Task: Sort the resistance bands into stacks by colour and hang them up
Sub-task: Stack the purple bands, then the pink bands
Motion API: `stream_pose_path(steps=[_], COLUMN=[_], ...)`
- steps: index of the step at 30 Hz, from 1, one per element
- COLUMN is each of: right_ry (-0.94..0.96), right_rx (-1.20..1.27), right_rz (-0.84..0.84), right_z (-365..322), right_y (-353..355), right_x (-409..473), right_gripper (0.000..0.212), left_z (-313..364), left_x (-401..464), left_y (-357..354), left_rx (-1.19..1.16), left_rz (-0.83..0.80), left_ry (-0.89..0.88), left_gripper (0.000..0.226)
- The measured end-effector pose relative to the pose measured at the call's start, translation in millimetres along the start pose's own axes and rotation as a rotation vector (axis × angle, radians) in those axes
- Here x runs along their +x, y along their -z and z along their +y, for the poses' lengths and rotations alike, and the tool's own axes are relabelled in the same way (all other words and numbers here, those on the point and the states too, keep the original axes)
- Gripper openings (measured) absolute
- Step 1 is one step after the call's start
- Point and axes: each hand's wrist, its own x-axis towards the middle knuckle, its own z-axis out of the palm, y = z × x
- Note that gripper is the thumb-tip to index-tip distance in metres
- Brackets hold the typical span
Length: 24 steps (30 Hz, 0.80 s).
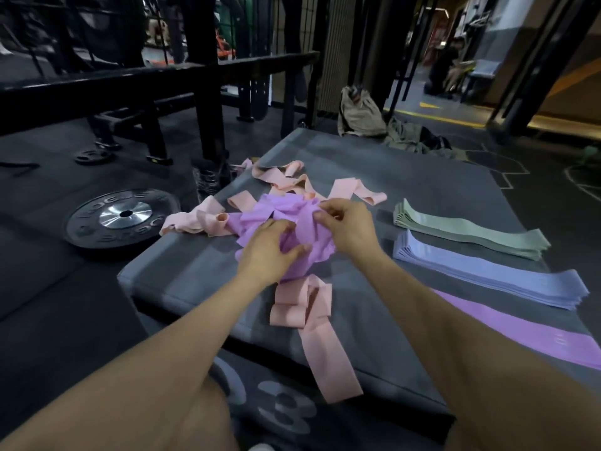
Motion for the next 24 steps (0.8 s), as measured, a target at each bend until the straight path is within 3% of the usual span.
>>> stream_pose_path(steps=[4, 9, 13, 19, 24], right_ry=[0.019, -0.005, -0.013, -0.008, -0.114], right_rx=[0.124, 0.206, 0.182, 0.170, 0.198], right_rz=[0.038, 0.131, 0.185, 0.250, 0.326], right_z=[-22.8, -32.4, -32.7, -33.7, -20.3], right_y=[12.0, 29.0, 41.1, 55.4, 70.0], right_x=[11.6, 17.2, 18.4, 16.9, 11.8], right_gripper=[0.011, 0.009, 0.009, 0.013, 0.012], left_z=[15.5, 28.7, 45.9, 58.7, 61.4], left_x=[15.5, 32.4, 37.5, 31.5, 18.4], left_y=[9.6, 27.8, 42.3, 48.7, 40.9], left_rx=[-0.096, -0.297, -0.493, -0.563, -0.676], left_rz=[0.032, 0.136, 0.128, 0.005, -0.155], left_ry=[0.007, 0.053, 0.064, 0.054, 0.095], left_gripper=[0.013, 0.011, 0.019, 0.030, 0.027])
